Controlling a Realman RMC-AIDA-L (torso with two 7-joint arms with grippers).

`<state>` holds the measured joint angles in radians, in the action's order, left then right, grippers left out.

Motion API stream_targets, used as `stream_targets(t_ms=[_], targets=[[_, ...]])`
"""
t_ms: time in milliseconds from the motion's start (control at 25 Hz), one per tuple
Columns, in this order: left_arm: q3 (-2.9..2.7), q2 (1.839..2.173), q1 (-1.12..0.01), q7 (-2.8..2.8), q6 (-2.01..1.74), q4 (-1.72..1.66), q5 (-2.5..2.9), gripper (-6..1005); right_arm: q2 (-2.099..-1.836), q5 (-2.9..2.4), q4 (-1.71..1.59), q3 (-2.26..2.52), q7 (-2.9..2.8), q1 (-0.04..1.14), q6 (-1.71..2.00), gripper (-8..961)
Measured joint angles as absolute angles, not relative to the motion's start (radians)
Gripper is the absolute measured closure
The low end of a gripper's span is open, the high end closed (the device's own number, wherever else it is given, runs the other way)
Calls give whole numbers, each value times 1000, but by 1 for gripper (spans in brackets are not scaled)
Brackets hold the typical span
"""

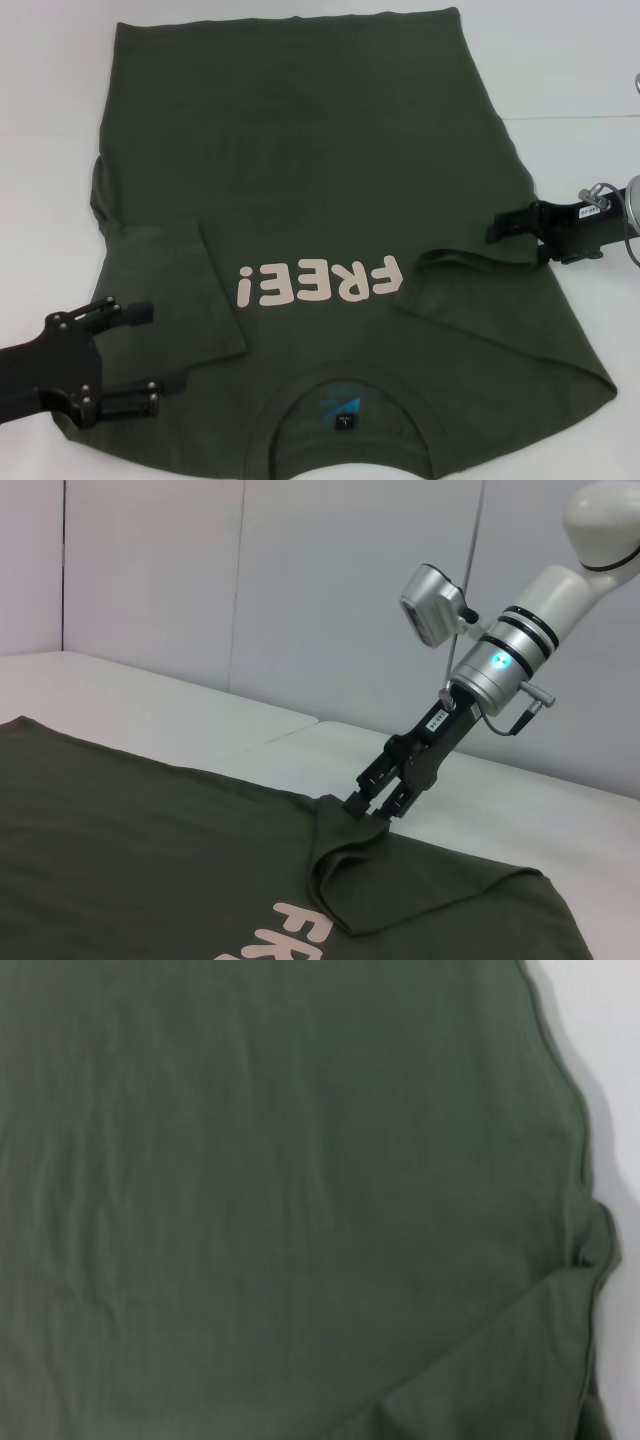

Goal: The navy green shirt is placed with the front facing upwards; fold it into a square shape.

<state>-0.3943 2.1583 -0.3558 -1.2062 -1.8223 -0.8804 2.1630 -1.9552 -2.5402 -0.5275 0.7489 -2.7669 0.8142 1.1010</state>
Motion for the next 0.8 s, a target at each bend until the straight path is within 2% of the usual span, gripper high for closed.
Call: stream_targets(t_ms=[800], targets=[[-387, 2155, -355, -1207, -1793, -855, 2160, 62, -1959, -2271, -533, 734, -2659, 766, 1004, 116]])
